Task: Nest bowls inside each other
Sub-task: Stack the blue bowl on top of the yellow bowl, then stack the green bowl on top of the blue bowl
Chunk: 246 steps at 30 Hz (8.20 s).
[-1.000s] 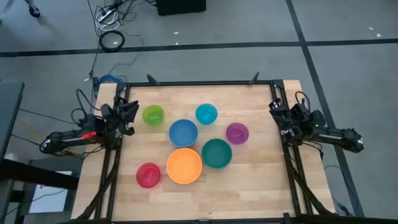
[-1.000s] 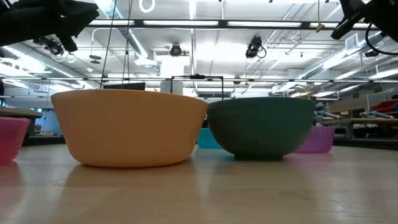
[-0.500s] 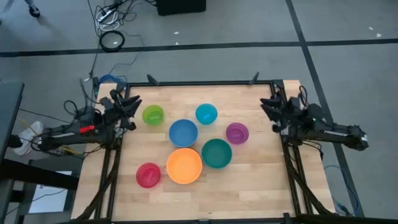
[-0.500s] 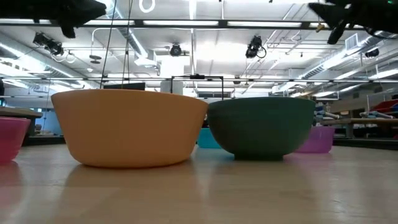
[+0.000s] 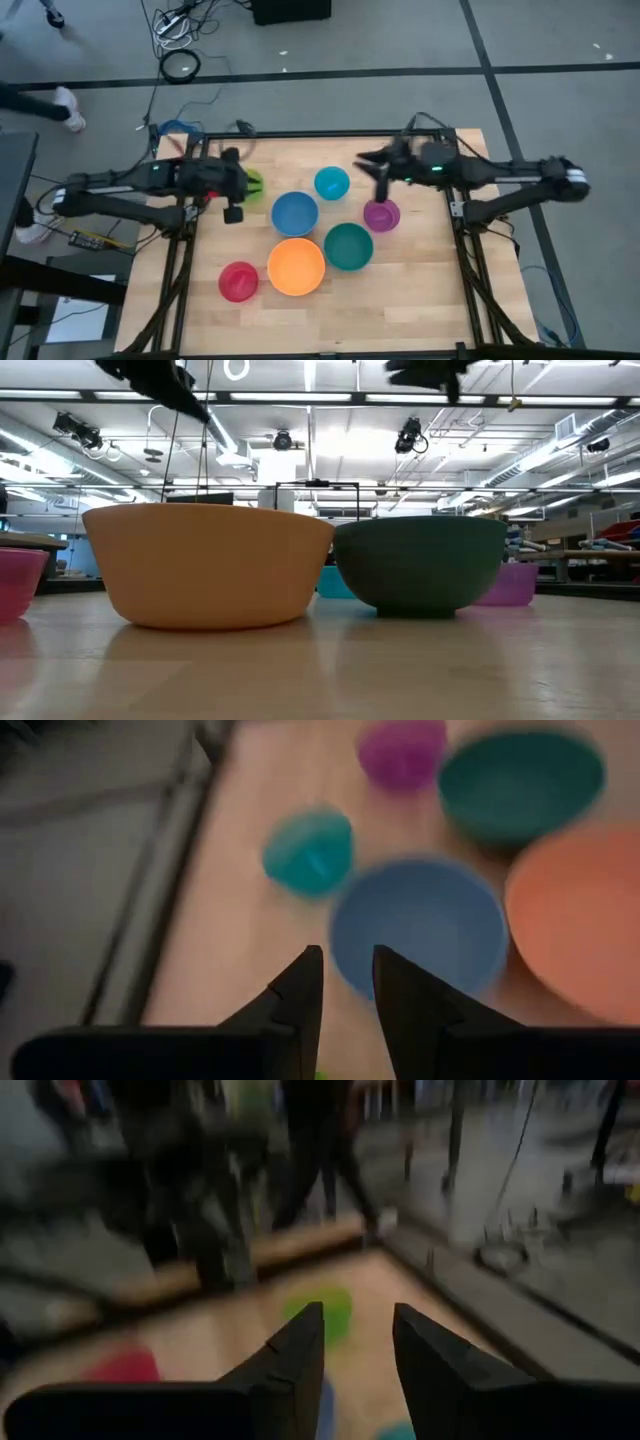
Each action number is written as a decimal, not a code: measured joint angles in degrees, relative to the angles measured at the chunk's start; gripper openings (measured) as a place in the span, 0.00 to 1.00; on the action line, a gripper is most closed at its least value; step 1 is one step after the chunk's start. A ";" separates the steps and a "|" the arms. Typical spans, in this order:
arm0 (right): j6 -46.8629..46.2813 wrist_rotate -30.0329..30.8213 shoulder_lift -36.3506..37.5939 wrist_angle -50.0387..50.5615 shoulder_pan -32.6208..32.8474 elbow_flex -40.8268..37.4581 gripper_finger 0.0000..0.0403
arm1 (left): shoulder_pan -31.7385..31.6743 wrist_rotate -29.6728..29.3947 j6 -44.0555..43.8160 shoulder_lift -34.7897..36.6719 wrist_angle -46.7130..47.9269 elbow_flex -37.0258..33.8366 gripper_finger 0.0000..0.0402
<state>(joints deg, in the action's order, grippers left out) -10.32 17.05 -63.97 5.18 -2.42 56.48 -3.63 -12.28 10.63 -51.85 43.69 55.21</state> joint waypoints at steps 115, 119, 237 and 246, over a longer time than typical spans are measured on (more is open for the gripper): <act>-19.82 -11.28 -44.65 17.80 -2.14 20.86 0.46 | 20.51 -33.76 21.89 -28.27 2.96 21.45 0.25; -20.16 -11.27 -46.70 17.31 -1.85 20.88 0.46 | 20.51 -33.79 21.30 -28.27 2.95 21.45 0.25; -12.54 -20.25 -35.62 44.64 -0.94 17.54 0.01 | 29.15 -41.12 -11.64 -11.13 19.40 25.08 0.25; -10.98 -22.48 -30.29 36.01 0.73 25.47 0.00 | 29.15 -41.26 -21.62 -11.01 30.07 25.08 0.25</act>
<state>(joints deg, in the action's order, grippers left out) -21.30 -5.43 -94.27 41.19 -1.69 81.95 25.52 -53.55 -11.00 -62.86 73.76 80.29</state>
